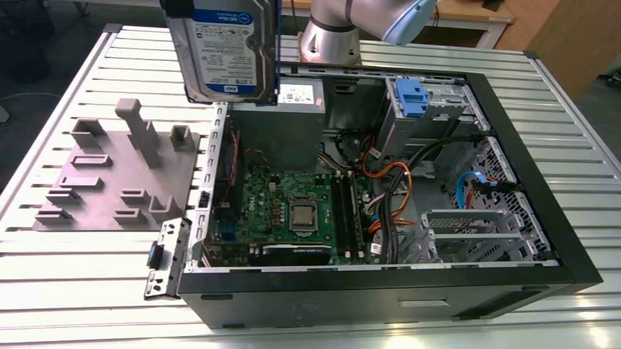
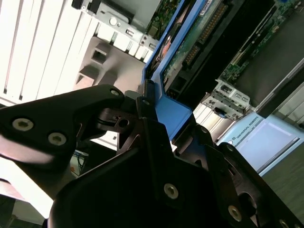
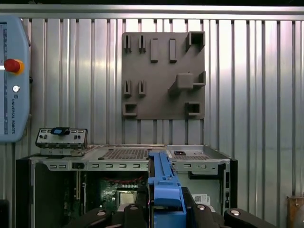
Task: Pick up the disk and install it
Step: 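Pick up the disk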
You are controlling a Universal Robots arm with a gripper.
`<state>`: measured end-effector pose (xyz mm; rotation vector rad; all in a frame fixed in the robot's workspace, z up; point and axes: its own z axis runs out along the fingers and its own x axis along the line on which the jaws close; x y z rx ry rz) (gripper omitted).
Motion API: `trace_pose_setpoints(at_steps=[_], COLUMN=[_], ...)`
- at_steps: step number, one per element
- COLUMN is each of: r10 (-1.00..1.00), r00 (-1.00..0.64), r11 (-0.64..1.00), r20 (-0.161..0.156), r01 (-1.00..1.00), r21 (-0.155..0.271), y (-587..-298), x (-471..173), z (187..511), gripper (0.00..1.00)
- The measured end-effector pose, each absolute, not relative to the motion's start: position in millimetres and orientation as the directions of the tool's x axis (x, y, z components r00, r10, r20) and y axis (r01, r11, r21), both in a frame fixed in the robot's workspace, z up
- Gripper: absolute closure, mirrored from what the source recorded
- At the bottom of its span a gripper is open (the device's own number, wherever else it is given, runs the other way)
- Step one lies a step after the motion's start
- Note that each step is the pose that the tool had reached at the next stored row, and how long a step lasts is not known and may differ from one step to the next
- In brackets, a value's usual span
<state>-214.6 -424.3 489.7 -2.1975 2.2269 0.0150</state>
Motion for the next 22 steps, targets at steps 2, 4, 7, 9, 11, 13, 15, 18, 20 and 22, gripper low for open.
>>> trace_pose_setpoints(at_steps=[2,4,7,9,11,13,15,18,20,22], r10=[-1.000,-1.000,-1.000,-1.000,-1.000,-1.000,-1.000,-1.000,-1.000,-1.000], r00=[-0.013,-0.013,-0.013,-0.013,-0.013,-0.013,-0.013,-0.013,-0.013,-0.014], r11=[0.013,0.013,0.013,0.013,0.013,0.013,0.013,0.013,0.013,0.014], r20=[-0.016,-0.016,-0.016,-0.016,-0.016,-0.016,-0.016,-0.016,-0.016,-0.016], r01=[-1.000,-1.000,-1.000,-1.000,-1.000,-1.000,-1.000,-1.000,-1.000,-1.000], r21=[-0.002,-0.002,-0.002,-0.002,-0.002,-0.002,-0.002,-0.002,-0.002,-0.002], y=[-424.2,-424.2,-424.3,-424.3,-424.3,-424.3,-424.3,-424.2,-424.2,-424.3], x=[-205.6,-196.2,-182.8,-173.8,-164.5,-155.5,-146.5,-132.6,-123.7,-117.3], z=[488.9,488.2,487.3,486.8,486.6,486.2,485.7,484.9,484.4,483.9], gripper=[0.63,0.63,0.63,0.63,0.63,0.63,0.63,0.63,0.63,0.63])
